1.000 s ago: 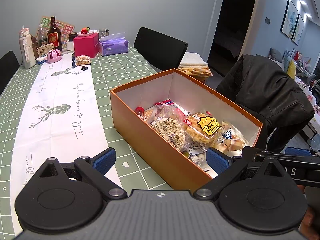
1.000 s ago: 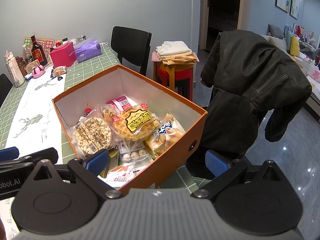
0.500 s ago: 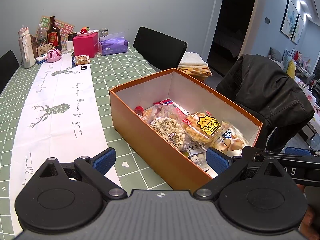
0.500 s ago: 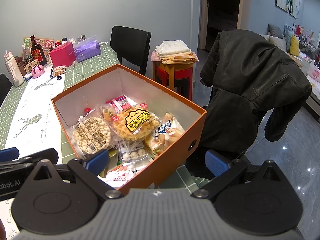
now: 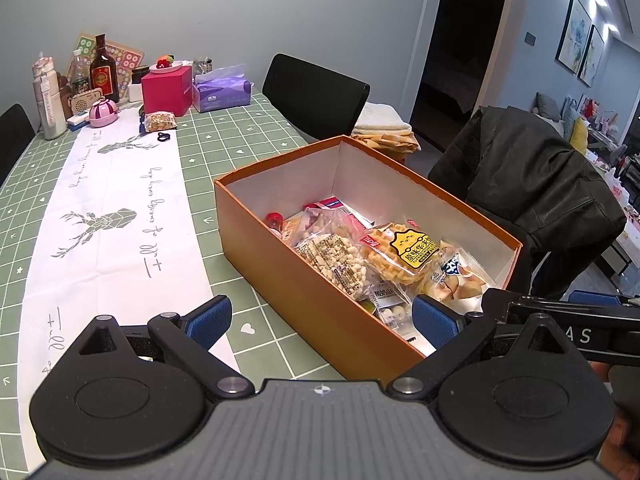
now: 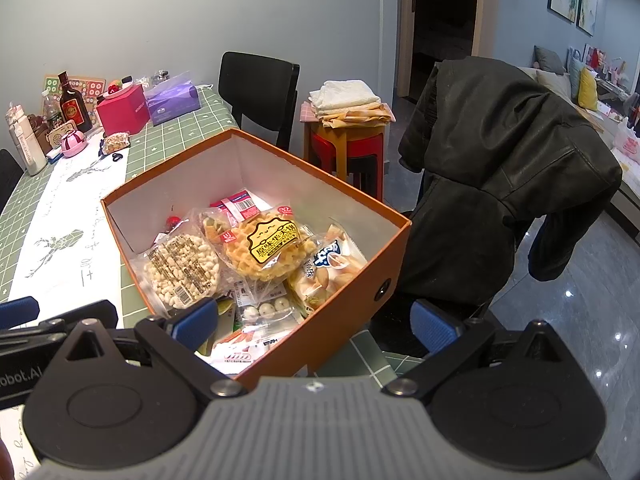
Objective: Organize snacks
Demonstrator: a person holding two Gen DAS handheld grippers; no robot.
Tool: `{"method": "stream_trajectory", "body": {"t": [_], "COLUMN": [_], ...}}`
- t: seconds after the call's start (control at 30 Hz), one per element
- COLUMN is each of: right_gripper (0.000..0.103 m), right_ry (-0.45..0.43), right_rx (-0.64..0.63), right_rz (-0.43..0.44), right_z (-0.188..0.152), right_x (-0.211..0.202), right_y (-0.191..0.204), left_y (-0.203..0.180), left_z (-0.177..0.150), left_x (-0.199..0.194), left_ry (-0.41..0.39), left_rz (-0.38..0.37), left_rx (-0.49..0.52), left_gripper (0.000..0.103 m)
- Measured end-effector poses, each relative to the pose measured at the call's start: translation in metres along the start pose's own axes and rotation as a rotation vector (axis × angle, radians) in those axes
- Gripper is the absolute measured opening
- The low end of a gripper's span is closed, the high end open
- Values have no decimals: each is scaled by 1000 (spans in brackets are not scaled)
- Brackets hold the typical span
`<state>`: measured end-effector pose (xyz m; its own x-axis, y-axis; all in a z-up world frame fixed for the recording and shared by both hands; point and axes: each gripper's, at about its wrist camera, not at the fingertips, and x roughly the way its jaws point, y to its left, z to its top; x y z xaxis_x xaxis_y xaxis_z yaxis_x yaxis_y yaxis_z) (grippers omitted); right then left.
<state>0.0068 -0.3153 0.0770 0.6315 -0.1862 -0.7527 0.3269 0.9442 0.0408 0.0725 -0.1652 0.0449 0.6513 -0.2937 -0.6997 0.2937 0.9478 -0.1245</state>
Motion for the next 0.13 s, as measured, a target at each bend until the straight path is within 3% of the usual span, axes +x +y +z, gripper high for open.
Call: {"method": "stream_trajectory", "body": {"t": [0.13], "right_gripper": [100], "right_ry": [-1], "right_rx": [0], "right_rz": [7], "right_z": [0], "right_x": [-1], "right_y": [0], "left_y": [-2], "left_z": [0], "left_x": [-6], "left_ry": [-33], "left_rz": [-18], "left_rx": [29], "left_gripper": [103]}}
